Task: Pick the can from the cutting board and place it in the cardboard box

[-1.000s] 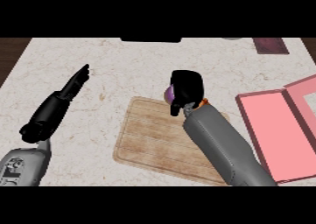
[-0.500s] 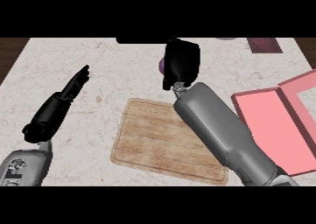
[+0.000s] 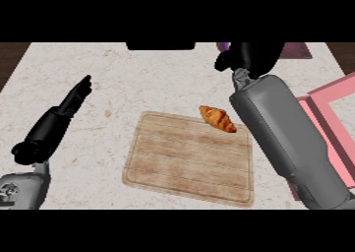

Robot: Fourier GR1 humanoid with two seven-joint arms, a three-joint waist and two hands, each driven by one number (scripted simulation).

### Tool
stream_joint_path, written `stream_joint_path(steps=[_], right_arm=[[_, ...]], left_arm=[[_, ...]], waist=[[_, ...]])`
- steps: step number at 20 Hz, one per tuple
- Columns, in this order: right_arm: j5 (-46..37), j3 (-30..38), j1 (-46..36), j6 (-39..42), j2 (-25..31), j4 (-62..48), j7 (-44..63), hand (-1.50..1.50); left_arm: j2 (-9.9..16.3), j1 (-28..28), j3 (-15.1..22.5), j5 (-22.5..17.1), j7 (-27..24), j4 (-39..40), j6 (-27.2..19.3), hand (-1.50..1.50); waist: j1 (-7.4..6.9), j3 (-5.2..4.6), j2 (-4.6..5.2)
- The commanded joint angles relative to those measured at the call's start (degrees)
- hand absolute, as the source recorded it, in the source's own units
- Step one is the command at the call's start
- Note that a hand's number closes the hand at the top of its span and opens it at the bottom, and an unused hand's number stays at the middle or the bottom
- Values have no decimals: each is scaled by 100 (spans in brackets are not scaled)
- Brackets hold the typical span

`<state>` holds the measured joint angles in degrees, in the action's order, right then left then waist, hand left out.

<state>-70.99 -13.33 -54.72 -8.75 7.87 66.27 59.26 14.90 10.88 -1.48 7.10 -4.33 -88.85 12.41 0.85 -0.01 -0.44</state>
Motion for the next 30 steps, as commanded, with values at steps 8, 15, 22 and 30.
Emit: stream_joint_path(steps=[8, 15, 22, 30], right_arm=[[266, 1054, 1126, 800, 1301, 1063, -171, 150], [1789, 1946, 1792, 2081, 1635, 883, -714, 150], [2528, 2266, 2831, 3209, 2035, 1382, -1082, 150], [3448, 2866, 3276, 3288, 2171, 1453, -2458, -150]], left_arm=[[-18, 39, -26, 70, -156, 96, 68, 0], [-66, 46, -53, 72, -11, 41, 14, 0], [-135, 88, -11, 101, 145, -108, 16, 0], [-75, 56, -130, 70, -16, 21, 157, 0]], waist=[[-18, -1, 28], [23, 2, 24], [4, 0, 24], [-76, 3, 47]])
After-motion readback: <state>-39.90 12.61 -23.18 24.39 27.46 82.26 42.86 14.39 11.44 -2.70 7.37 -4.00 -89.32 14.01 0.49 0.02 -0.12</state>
